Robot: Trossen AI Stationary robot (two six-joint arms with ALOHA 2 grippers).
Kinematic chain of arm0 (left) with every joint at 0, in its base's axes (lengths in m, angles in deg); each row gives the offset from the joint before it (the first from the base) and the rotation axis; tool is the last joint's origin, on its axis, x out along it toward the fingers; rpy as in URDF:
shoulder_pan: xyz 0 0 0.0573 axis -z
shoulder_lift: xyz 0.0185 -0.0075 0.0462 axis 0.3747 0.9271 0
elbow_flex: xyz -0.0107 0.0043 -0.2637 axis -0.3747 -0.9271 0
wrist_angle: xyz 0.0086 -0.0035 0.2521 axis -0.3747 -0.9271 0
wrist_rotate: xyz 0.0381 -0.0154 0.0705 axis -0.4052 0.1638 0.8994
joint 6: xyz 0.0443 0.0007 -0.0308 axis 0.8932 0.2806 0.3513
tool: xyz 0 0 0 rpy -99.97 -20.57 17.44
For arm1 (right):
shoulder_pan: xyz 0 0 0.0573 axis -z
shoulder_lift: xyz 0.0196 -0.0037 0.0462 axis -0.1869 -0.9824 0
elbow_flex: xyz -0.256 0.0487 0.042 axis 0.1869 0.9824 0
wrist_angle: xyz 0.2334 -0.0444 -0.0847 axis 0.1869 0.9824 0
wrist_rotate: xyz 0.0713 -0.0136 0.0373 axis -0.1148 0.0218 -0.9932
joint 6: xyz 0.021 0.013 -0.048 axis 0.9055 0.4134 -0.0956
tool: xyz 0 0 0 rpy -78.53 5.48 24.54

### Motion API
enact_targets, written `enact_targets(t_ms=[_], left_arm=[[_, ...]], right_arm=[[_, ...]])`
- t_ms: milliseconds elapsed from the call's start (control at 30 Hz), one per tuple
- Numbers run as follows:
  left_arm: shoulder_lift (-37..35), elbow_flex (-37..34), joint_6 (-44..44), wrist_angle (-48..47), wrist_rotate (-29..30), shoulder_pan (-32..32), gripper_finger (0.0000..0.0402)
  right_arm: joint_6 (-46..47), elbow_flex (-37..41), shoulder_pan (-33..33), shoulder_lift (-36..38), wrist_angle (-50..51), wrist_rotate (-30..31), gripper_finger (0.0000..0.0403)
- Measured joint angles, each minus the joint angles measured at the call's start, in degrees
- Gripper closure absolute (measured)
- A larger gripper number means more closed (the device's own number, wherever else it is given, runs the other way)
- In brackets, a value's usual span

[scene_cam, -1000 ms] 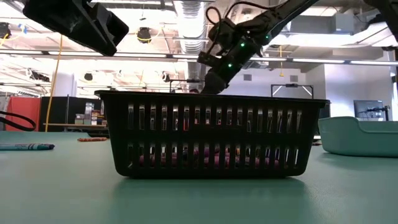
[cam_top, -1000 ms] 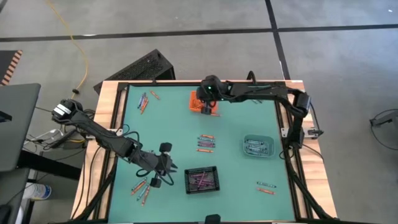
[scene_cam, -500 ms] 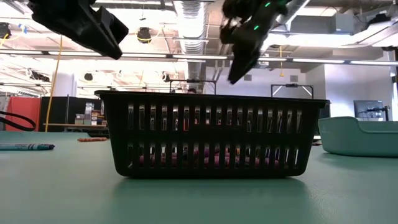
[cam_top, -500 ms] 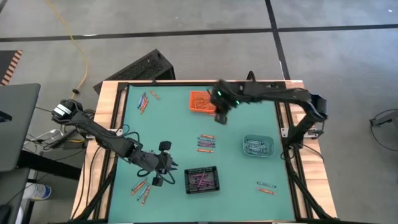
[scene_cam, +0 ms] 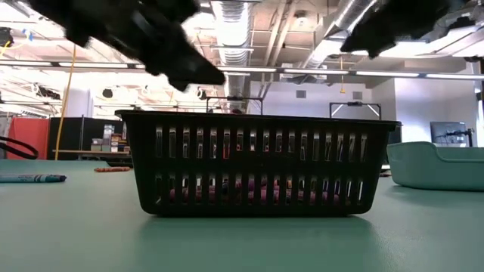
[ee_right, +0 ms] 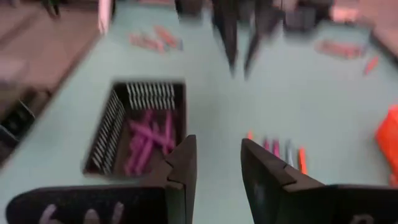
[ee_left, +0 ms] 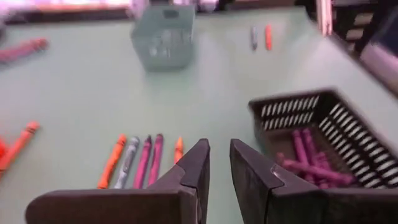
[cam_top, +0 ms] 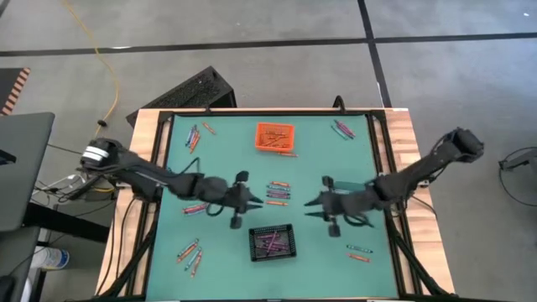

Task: Sort crayons
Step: Put the purple crayon into the black bin

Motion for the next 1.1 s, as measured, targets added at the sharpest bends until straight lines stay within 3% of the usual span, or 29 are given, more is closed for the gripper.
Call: enact_targets(t_ms=[200,400,500,767,1100], left_arm=[[12.5,11.1,1.8,-7.1,-2.6,-5.8,0.035],[19.9,23.6,2.7,-23.7,-5.1,-9.6,0.035],[23.0,28.0,2.3,-27.5,-7.6,-10.3,0.035],[28.3,31.6,3.7,-30.2,-8.5,-10.2,0.035],[28.7,31.6,5.0,-31.7,-7.1,-10.5,0.0349]], right_arm=[[-5.4,6.3,-7.2,1.8,-11.7,6.0,0.0285],[-7.2,7.0,-10.1,-1.9,-11.9,12.9,0.0285],[-8.8,7.0,-11.1,-2.2,-9.8,15.2,0.0285],[-9.1,7.0,-11.8,-1.7,-3.4,15.9,0.0285],[-8.5,7.0,-10.9,-1.7,-0.5,16.3,0.0285]])
